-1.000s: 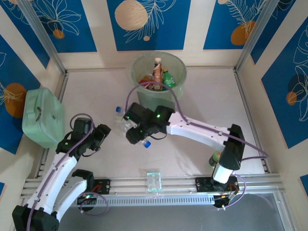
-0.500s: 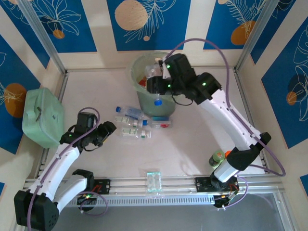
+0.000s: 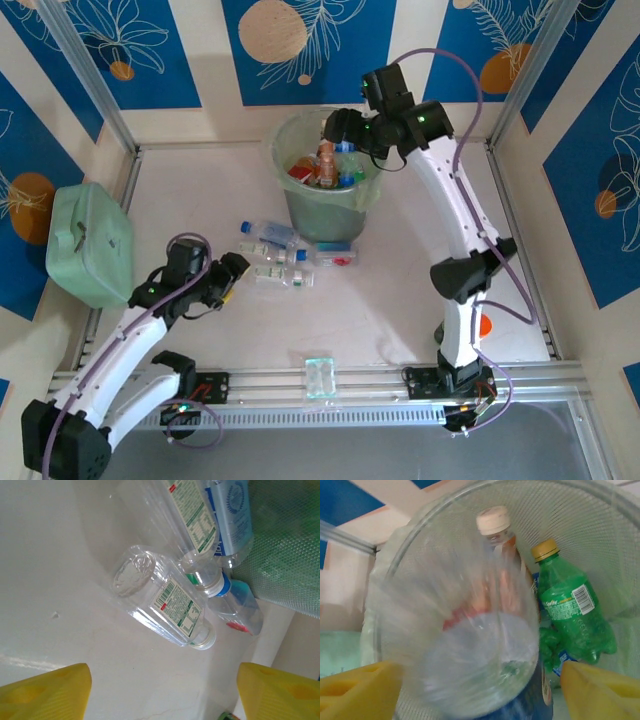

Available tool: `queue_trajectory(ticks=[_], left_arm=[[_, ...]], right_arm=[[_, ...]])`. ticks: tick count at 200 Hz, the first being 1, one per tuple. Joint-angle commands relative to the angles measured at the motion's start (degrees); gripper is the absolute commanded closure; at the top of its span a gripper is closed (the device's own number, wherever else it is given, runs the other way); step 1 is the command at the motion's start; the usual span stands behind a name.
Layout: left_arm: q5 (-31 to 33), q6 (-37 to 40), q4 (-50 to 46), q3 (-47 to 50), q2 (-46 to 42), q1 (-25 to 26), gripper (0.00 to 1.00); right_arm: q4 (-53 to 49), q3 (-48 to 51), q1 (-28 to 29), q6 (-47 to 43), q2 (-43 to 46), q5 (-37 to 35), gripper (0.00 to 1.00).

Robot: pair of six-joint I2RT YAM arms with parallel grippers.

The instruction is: Put the plastic bottles in the bin

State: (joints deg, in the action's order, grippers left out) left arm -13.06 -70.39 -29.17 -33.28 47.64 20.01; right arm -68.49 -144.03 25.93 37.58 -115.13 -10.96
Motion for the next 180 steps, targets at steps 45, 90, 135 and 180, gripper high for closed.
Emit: queue_trajectory(ticks=[45, 90, 135, 180], left_arm=[[5.5, -9.7, 5.6, -3.5, 10.8, 5.8, 0.24], [7.1, -13.9, 8.3, -6.3, 19.5, 8.6, 0.26], [8.7, -16.8, 7.6, -9.6, 25.5, 10.4, 0.21], [11.1, -18.1, 5.2, -12.4, 29.6, 11.5, 0.18]], right_arm=[[-3.1, -2.6, -0.3, -1.3, 3.6, 0.6, 0.13], [6.8, 18.2, 9.1, -4.9, 18.8, -3.4, 0.14], [13.1, 36.4, 21.0, -5.0, 30.4, -7.1, 0.11], [14.3, 47.8, 26.0, -0.5, 36.1, -9.0, 0.09]])
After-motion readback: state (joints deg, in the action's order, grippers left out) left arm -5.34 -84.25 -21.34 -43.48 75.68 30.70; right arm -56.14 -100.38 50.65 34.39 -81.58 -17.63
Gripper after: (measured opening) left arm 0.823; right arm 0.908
